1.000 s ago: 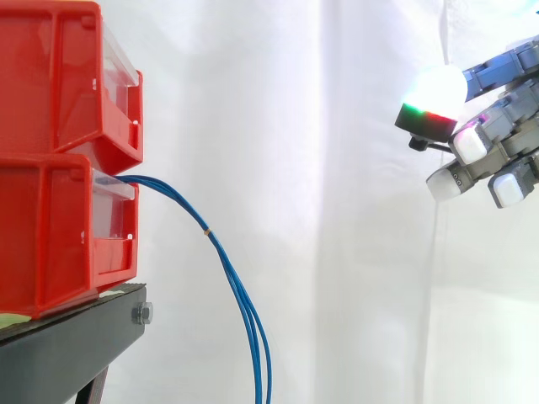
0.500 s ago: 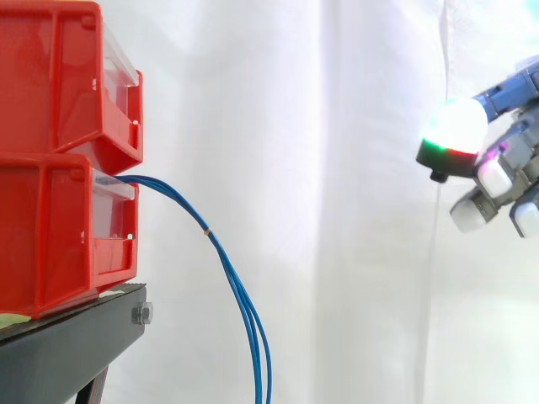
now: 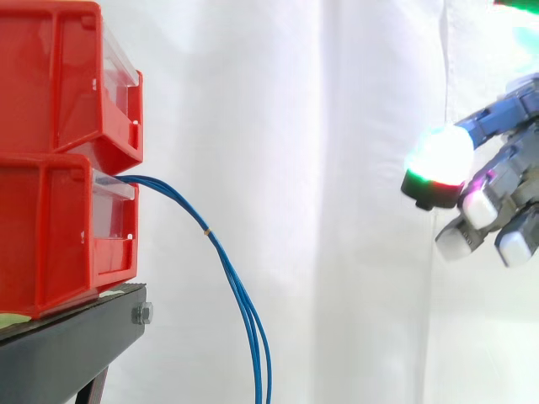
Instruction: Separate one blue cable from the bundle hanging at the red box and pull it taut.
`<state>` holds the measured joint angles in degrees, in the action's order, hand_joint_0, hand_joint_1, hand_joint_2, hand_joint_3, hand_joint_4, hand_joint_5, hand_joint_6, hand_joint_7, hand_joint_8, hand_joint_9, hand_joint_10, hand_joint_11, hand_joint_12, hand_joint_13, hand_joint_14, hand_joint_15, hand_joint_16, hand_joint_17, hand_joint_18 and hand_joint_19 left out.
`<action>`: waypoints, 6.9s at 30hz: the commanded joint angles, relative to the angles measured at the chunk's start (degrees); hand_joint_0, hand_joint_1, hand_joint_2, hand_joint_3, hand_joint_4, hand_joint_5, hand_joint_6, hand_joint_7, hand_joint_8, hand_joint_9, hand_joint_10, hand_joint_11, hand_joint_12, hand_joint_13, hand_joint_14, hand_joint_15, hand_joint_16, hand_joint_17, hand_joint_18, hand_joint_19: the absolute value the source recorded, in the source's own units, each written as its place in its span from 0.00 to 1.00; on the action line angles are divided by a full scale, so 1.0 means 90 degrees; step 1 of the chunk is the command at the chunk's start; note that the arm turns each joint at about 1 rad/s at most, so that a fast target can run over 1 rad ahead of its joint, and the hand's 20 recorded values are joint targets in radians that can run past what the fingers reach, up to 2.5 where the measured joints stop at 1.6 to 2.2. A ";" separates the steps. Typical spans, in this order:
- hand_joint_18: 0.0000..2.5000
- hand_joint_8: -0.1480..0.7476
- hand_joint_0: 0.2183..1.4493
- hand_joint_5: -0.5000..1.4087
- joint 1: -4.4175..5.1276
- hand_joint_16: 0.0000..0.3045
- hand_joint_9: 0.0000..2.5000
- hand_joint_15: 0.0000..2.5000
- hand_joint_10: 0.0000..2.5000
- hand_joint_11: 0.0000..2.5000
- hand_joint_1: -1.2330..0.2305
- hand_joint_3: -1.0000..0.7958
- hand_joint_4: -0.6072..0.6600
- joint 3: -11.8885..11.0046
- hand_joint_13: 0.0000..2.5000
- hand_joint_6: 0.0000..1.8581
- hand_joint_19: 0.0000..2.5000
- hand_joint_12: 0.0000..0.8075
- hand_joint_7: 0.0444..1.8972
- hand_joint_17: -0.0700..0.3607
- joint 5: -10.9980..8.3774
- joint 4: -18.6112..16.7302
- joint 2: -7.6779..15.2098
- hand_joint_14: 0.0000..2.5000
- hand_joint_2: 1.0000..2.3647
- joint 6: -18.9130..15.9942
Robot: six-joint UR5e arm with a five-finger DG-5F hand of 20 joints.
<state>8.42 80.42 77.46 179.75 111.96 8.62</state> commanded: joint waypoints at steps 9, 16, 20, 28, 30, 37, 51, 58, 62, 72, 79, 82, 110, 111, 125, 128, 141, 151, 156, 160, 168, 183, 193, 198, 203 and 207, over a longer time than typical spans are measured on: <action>0.20 0.56 0.29 0.16 -0.0037 0.17 0.23 0.10 0.00 0.15 0.46 0.33 0.72 0.0000 0.18 0.27 0.15 0.46 0.47 0.43 -0.0424 -0.1124 0.0284 0.00 0.01 -0.0459; 0.21 0.56 0.29 0.16 -0.0057 0.17 0.24 0.11 0.00 0.15 0.46 0.33 0.72 0.0000 0.19 0.27 0.15 0.46 0.48 0.43 -0.0424 -0.1251 0.0548 0.00 0.01 -0.0528; 0.21 0.56 0.29 0.16 -0.0057 0.17 0.24 0.11 0.00 0.15 0.46 0.33 0.72 -0.0010 0.19 0.27 0.15 0.46 0.48 0.43 -0.0424 -0.1271 0.0714 0.00 0.01 -0.0538; 0.22 0.56 0.29 0.16 -0.0067 0.17 0.24 0.11 0.00 0.15 0.46 0.33 0.72 0.0000 0.20 0.27 0.15 0.46 0.48 0.43 -0.0424 -0.1769 0.0968 0.00 0.00 -0.0391; 0.22 0.56 0.29 0.16 -0.0067 0.17 0.24 0.11 0.00 0.15 0.46 0.33 0.73 -0.0010 0.20 0.27 0.15 0.46 0.48 0.43 -0.0463 -0.1866 0.0958 0.00 0.01 -0.0352; 0.22 0.57 0.29 0.16 -0.0057 0.17 0.25 0.11 0.00 0.16 0.46 0.33 0.73 -0.0010 0.21 0.27 0.16 0.47 0.48 0.43 -0.0629 -0.1866 0.0968 0.00 0.01 -0.0274; 0.23 0.58 0.29 0.16 0.0050 0.17 0.25 0.11 0.00 0.16 0.45 0.33 0.74 -0.0391 0.21 0.27 0.16 0.46 0.48 0.43 -0.1019 -0.2130 0.1368 0.00 0.01 -0.0059; 0.24 0.58 0.29 0.16 0.0060 0.17 0.26 0.12 0.00 0.17 0.45 0.33 0.73 -0.1152 0.22 0.27 0.16 0.46 0.48 0.43 -0.0961 -0.1437 0.1954 0.00 0.01 -0.0118; 0.24 0.58 0.29 0.16 0.0080 0.17 0.26 0.12 0.00 0.16 0.45 0.33 0.73 -0.1162 0.22 0.27 0.16 0.46 0.48 0.43 -0.0951 -0.1808 0.2081 0.00 0.01 -0.0088; 0.24 0.58 0.28 0.16 0.0177 0.17 0.27 0.13 0.00 0.20 0.44 0.29 0.73 -0.1162 0.23 0.27 0.17 0.46 0.48 0.43 -0.0775 -0.2150 0.2169 0.00 0.00 -0.0137; 0.25 0.57 0.26 0.16 0.0187 0.17 0.27 0.14 0.00 0.21 0.41 0.28 0.73 -0.1172 0.24 0.27 0.17 0.47 0.48 0.43 -0.0463 -0.2306 0.2384 0.00 0.00 -0.0235; 0.25 0.57 0.26 0.16 0.0187 0.16 0.27 0.14 0.00 0.21 0.41 0.28 0.73 -0.1172 0.25 0.27 0.17 0.46 0.48 0.42 -0.0355 -0.2530 0.2394 0.00 0.00 -0.0401; 0.28 0.55 0.34 0.16 0.0168 0.15 0.30 0.18 0.00 0.24 0.35 0.28 0.72 -0.1426 0.31 0.27 0.19 0.45 0.50 0.39 -0.0277 -0.3175 0.2550 0.01 0.00 -0.0489; 0.28 0.55 0.34 0.16 0.0168 0.15 0.30 0.18 0.00 0.24 0.35 0.28 0.72 -0.1426 0.31 0.27 0.19 0.45 0.50 0.39 -0.0277 -0.3175 0.2550 0.01 0.00 -0.0489; 0.29 0.56 0.35 0.17 0.0177 0.15 0.34 0.19 0.00 0.30 0.43 0.37 0.70 -0.1435 0.33 0.27 0.20 0.46 0.55 0.40 -0.0160 -0.3155 0.2550 0.01 0.01 -0.0508; 0.29 0.57 0.36 0.18 0.0187 0.15 0.35 0.20 0.00 0.31 0.44 0.38 0.68 -0.1435 0.34 0.27 0.20 0.47 0.59 0.40 -0.0150 -0.3146 0.2550 0.01 0.01 -0.0508; 0.30 0.58 0.34 0.18 0.0138 0.15 0.35 0.20 0.00 0.31 0.46 0.34 0.66 -0.1475 0.34 0.31 0.20 0.47 0.55 0.40 0.0094 -0.3146 0.2550 0.01 0.01 -0.0499; 0.30 0.58 0.35 0.16 0.0109 0.15 0.35 0.20 0.00 0.32 0.42 0.39 0.63 -0.1621 0.35 0.43 0.20 0.47 0.40 0.40 0.0328 -0.3107 0.2540 0.01 0.01 -0.0391; 0.30 0.58 0.34 0.15 0.0080 0.15 0.36 0.20 0.00 0.32 0.38 0.36 0.63 -0.1631 0.35 0.49 0.20 0.47 0.39 0.40 0.0338 -0.3077 0.2413 0.01 0.01 -0.0342; 0.31 0.58 0.35 0.15 0.0070 0.15 0.36 0.20 0.00 0.32 0.38 0.39 0.61 -0.1621 0.35 0.50 0.20 0.47 0.40 0.40 0.0338 -0.2862 0.2286 0.01 0.01 -0.0215; 0.31 0.59 0.39 0.15 0.0050 0.15 0.36 0.21 0.00 0.33 0.34 0.49 0.51 -0.1621 0.36 0.53 0.21 0.47 0.50 0.40 0.0319 -0.2677 0.2189 0.01 0.02 -0.0196; 0.34 0.60 0.47 0.17 0.0041 0.14 0.42 0.23 0.00 0.38 0.24 0.28 0.50 -0.1621 0.39 0.52 0.23 0.47 0.54 0.39 0.0348 -0.2433 0.2198 0.01 0.00 -0.0215; 0.36 0.62 0.28 0.20 -0.0028 0.15 0.46 0.24 0.00 0.39 0.25 0.28 0.56 -0.1621 0.41 0.50 0.23 0.48 0.56 0.40 0.0572 -0.2267 0.2198 0.01 0.00 -0.0215; 0.38 0.65 0.22 0.20 -0.0076 0.17 0.46 0.24 0.00 0.39 0.27 0.28 0.58 -0.1621 0.42 0.49 0.23 0.51 0.56 0.43 0.0680 -0.2237 0.2198 0.01 0.00 -0.0215; 0.36 0.62 0.30 0.20 -0.0106 0.15 0.46 0.24 0.01 0.38 0.47 0.28 0.56 -0.1621 0.42 0.49 0.24 0.48 0.56 0.41 0.0738 -0.2169 0.2198 0.01 0.00 -0.0215; 0.37 0.62 0.33 0.19 -0.0135 0.16 0.46 0.24 0.01 0.38 0.46 0.29 0.56 -0.1621 0.42 0.48 0.24 0.49 0.57 0.41 0.0738 -0.2159 0.2189 0.01 0.00 -0.0215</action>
<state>7.38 65.83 84.05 160.21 131.74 6.68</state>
